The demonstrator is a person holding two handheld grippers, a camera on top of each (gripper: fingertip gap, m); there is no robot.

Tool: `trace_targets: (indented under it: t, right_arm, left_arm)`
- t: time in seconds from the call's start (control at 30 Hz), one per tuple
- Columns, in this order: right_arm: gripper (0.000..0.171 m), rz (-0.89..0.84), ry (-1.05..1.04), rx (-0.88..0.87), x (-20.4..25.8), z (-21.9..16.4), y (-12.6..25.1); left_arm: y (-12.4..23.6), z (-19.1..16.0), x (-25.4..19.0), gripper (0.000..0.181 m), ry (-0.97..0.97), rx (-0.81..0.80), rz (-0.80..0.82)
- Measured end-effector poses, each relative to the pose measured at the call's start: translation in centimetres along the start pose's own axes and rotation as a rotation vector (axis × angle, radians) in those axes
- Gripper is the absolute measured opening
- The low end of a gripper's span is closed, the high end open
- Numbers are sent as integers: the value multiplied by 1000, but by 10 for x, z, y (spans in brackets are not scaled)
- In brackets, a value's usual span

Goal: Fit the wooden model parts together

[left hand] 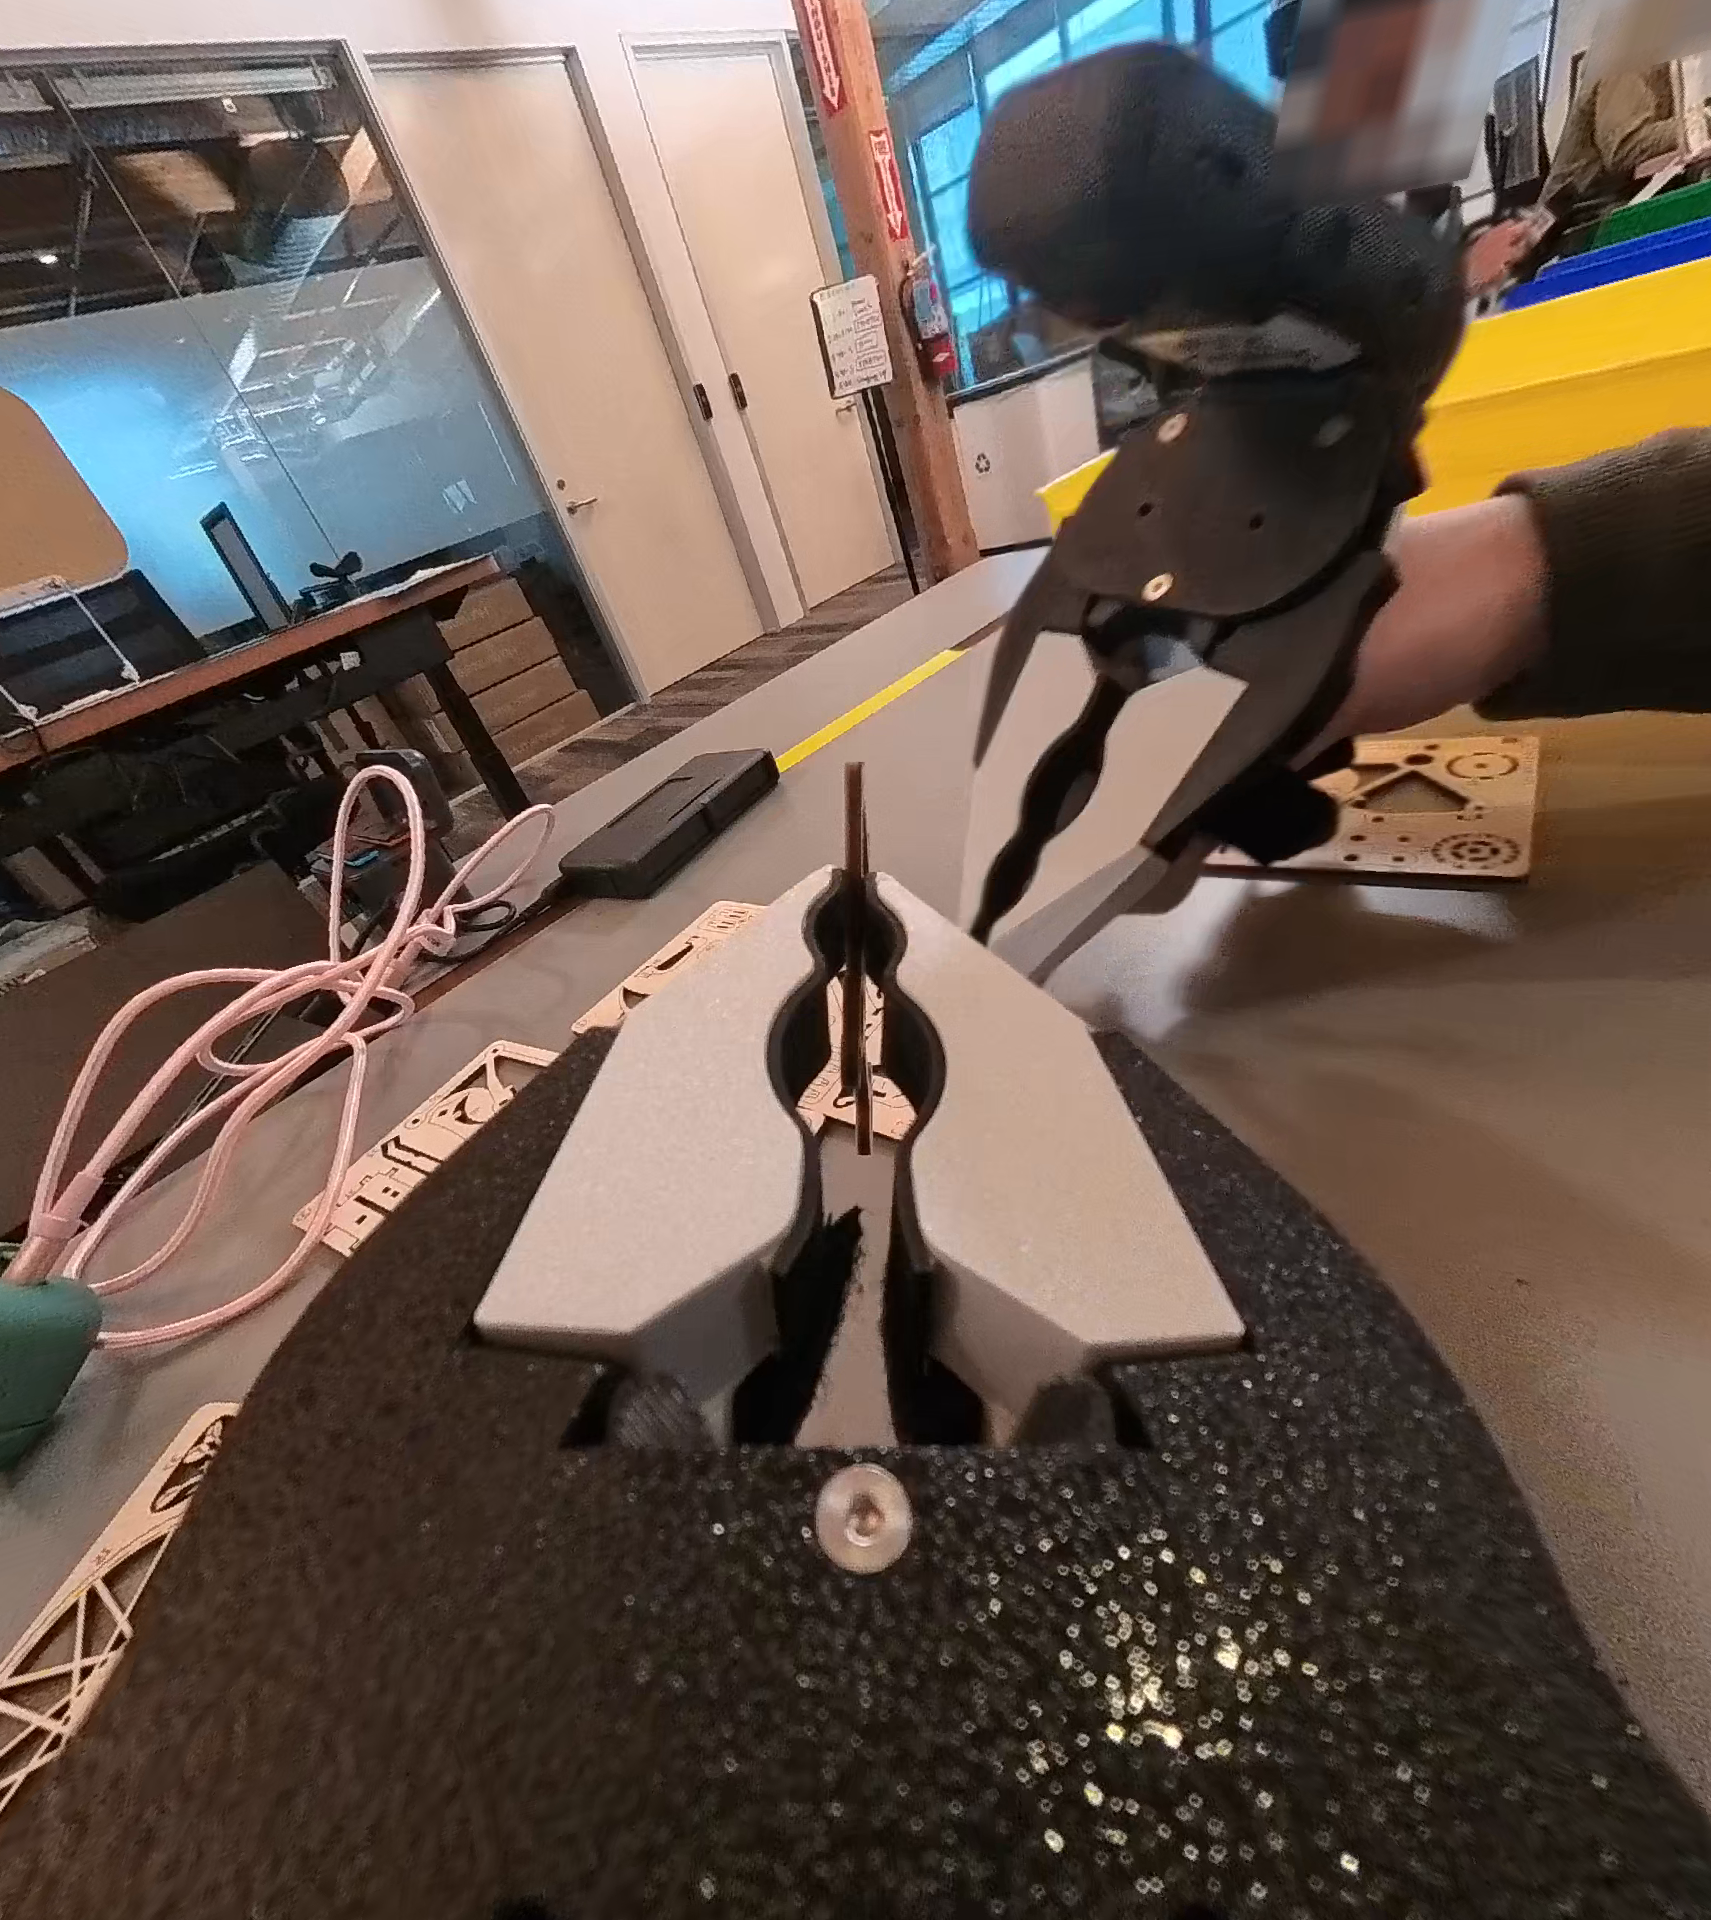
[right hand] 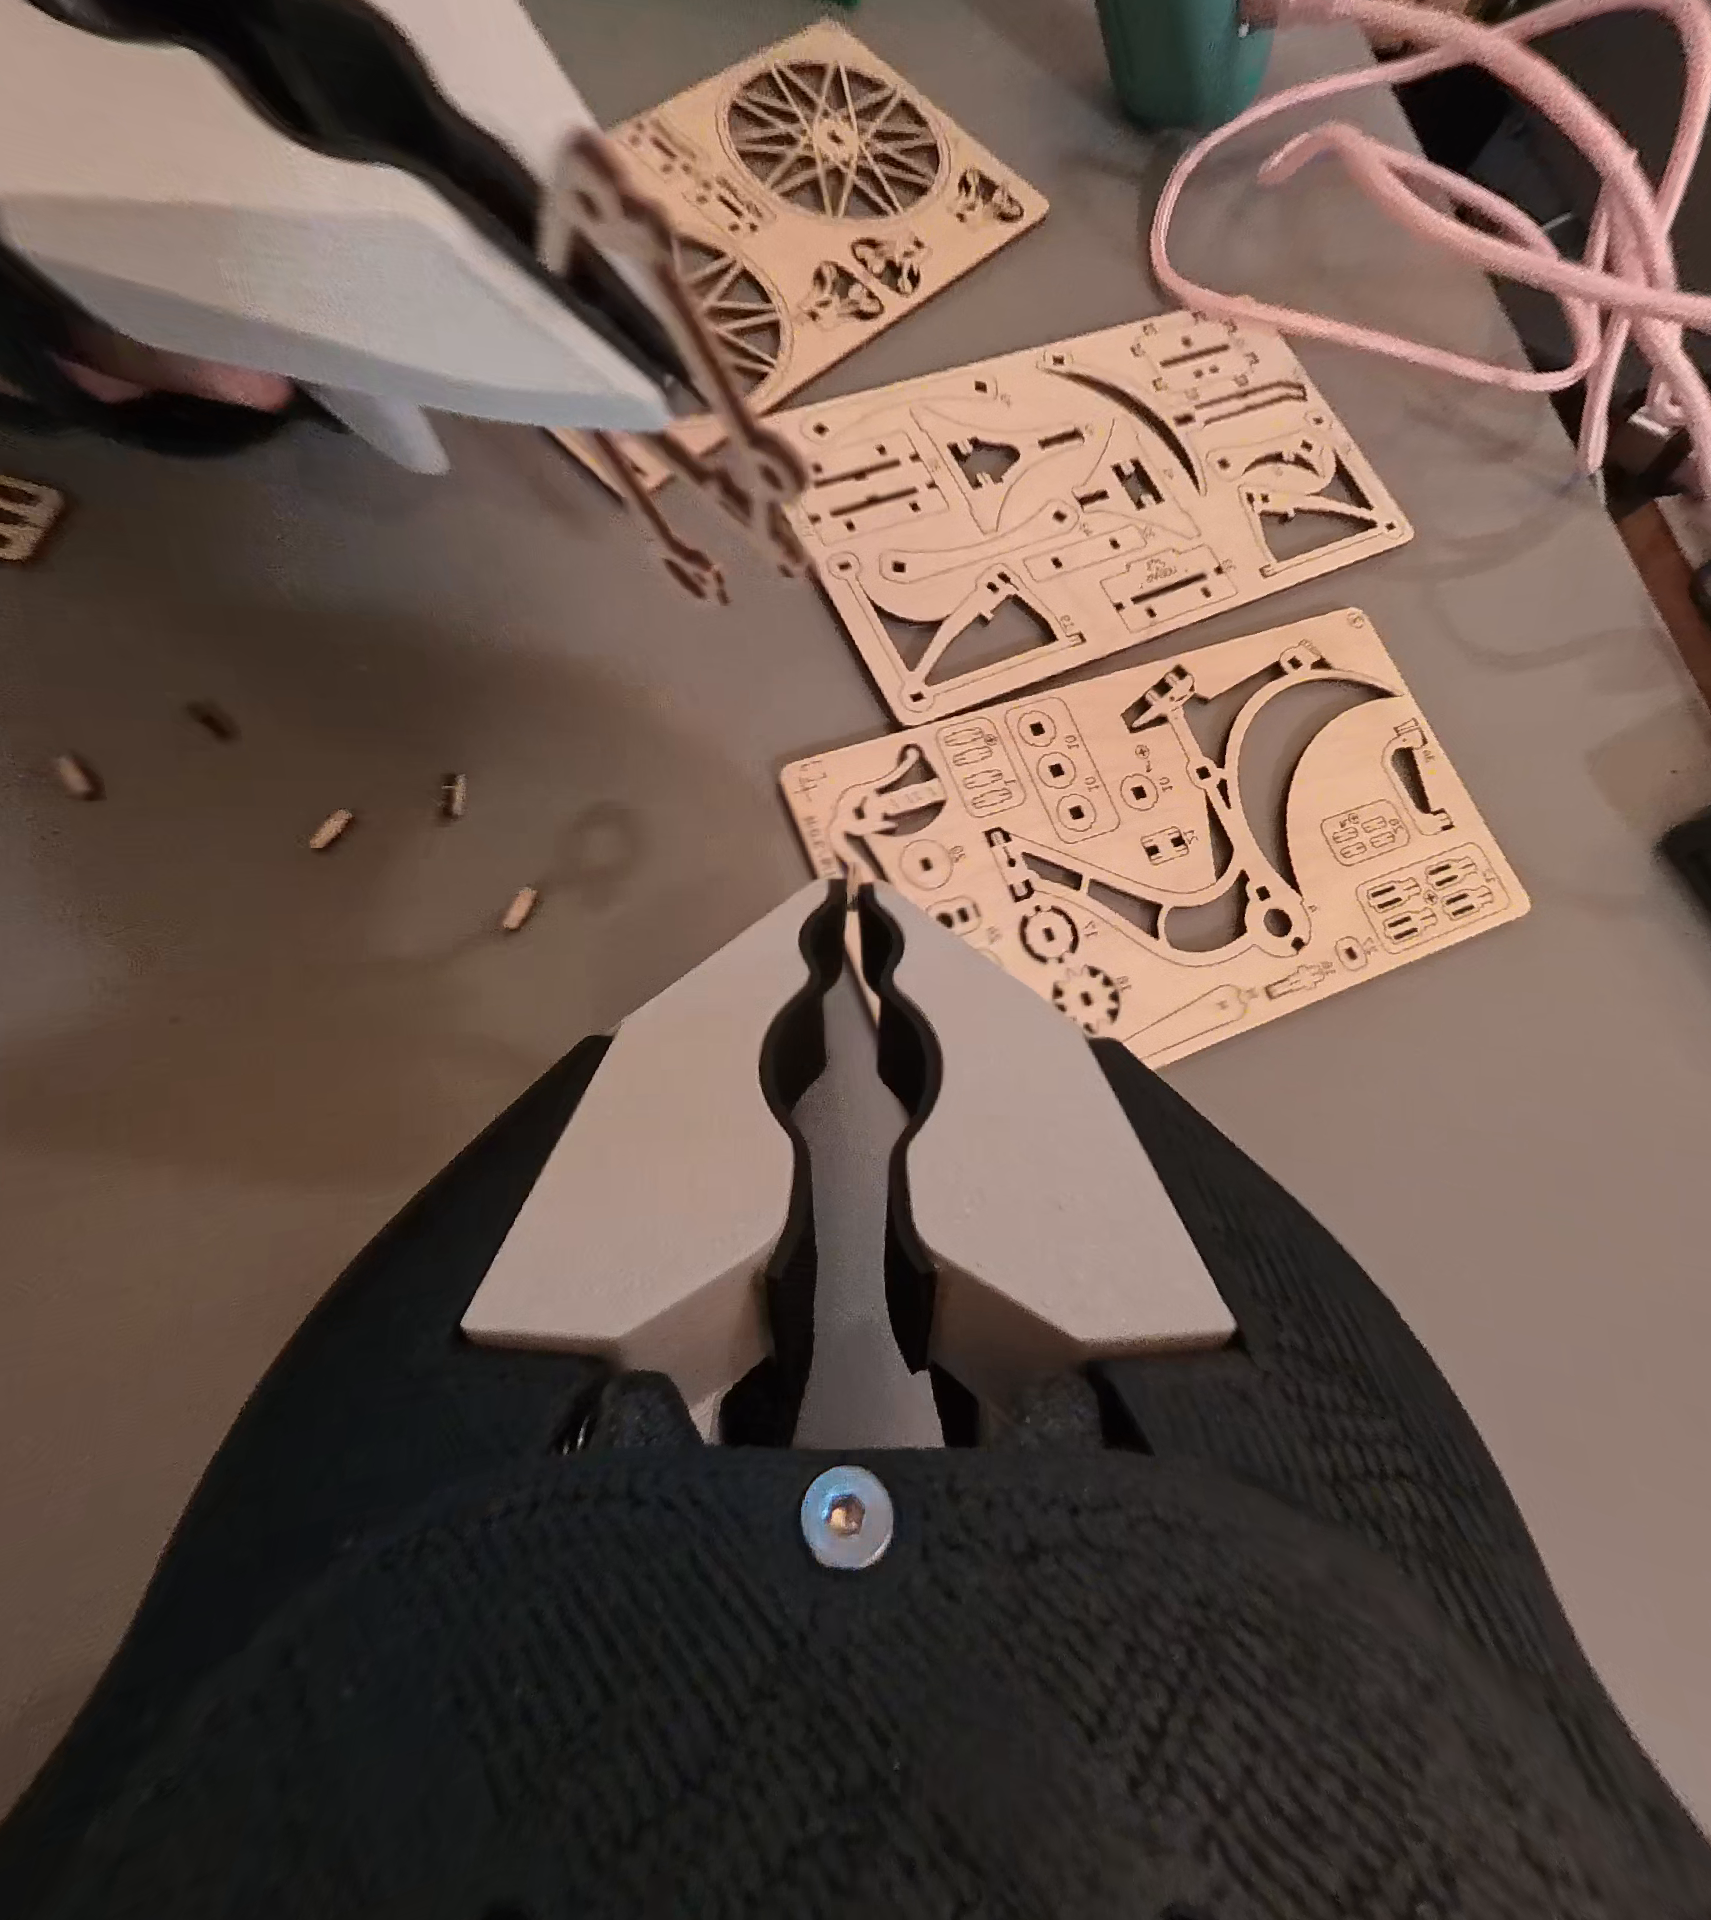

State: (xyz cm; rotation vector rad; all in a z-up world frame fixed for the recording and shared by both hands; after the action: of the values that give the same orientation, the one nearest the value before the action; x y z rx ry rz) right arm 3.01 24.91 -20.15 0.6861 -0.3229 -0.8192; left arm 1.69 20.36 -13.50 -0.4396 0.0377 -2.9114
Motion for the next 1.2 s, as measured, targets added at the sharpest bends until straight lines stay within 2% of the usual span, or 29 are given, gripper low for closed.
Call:
trace_targets:
  t: [0.1,0.3,0.47,0.57,0.67,0.77,0.87,0.97,1.03,1.1,1.2]
  right_arm:
    - [1,-4,14,11,23,-2,9]
    - [1,138,49,60,88,-15,11]
    - [0,85,127,58,85,-13,16]
    - [0,11,293,86,85,-11,18]
    - [0,3,440,143,97,-14,15]
    - [0,36,474,151,106,-13,10]
    - [0,64,462,83,111,-6,12]
    - [0,26,473,58,107,-2,22]
    - [0,32,457,66,107,-4,28]
    - [0,70,404,90,109,-12,34]
    - [0,108,340,74,110,-18,46]
  left_arm:
    - [0,0,0,0,1,1,0]
    - [0,0,0,0,2,0,-2]
    - [0,0,-1,0,0,1,-9]
    - [1,0,-2,0,2,2,-16]
    - [1,0,-3,0,4,4,-17]
    - [3,1,-4,0,29,18,-26]
    - [12,9,-20,0,128,73,-134]
    - [18,3,-41,0,97,188,-256]
    - [28,-8,-62,0,153,346,-409]
    - [40,-4,-77,0,303,455,-556]
    - [75,1,-107,0,512,714,-894]
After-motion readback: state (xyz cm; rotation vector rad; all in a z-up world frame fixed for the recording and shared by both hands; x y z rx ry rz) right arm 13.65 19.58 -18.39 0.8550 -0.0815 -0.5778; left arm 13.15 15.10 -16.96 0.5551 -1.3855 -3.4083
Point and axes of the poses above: each gripper's, where its closed fingertips meet, y back along the fingers, z out of its top, x = y × z across the jaws, the point moved 1 cm from there along y, back along the fingers, and after that the axes turned 14 degrees about z, right-handed, at the moved point
